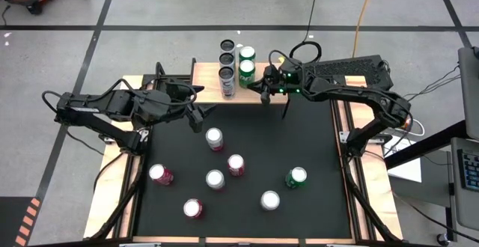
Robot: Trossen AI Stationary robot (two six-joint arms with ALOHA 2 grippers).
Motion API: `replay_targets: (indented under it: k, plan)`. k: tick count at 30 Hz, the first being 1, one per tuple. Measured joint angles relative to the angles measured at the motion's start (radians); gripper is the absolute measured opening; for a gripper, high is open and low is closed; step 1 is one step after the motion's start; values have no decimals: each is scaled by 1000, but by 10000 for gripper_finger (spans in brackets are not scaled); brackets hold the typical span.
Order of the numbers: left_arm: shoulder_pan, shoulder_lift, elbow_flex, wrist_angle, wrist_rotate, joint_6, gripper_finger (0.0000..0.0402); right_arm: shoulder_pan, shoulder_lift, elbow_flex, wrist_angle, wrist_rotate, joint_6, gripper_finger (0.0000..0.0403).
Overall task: Place canned beverage on shelf
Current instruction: Put the green soda can aligned with the other green soda can on the shelf
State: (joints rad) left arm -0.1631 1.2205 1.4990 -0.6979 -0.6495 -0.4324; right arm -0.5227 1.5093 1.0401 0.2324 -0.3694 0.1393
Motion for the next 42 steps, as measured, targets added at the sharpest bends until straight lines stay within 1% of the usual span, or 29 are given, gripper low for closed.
replay_targets:
  k: [4, 7, 11, 15, 18, 20, 24, 26, 29, 32, 35, 39, 42]
  plan:
    - [0, 0, 0, 0, 0, -1, 377, 26, -108, 0, -110, -2, -1, 0]
    - [-1, 0, 0, 0, 2, -8, 377, 57, -213, 29, -294, 2, 2, 0]
    - [-1, 0, 0, 0, 29, -8, 377, 125, -315, 152, -627, 32, 3, 0]
    - [-1, 0, 0, 0, 63, -7, 377, 213, -356, 311, -944, 56, 12, 0]
    - [-1, 0, 0, 0, 92, -7, 377, 285, -357, 418, -1141, 86, 89, 0]
    - [-1, 0, 0, 0, 118, -7, 377, 337, -356, 463, -1238, 90, 149, 0]
    - [-6, 0, 0, 0, 178, -8, 377, 458, -356, 489, -1348, 110, 272, 13]
    - [-19, 0, 0, 0, 196, -16, 377, 515, -352, 489, -1400, 115, 326, 25]
    - [-45, 3, 0, 0, 208, -46, 377, 605, -337, 489, -1454, 155, 374, 51]
    - [-78, 4, 0, 0, 208, -74, 377, 691, -324, 489, -1468, 159, 355, 84]
    - [-100, 14, 1, 4, 203, -97, 377, 759, -316, 489, -1492, 160, 294, 118]
    - [-125, 36, 1, 14, 194, -138, 377, 816, -288, 489, -1552, 186, 206, 167]
    - [-146, 65, 1, 21, 173, -156, 377, 848, -265, 488, -1568, 187, 135, 207]
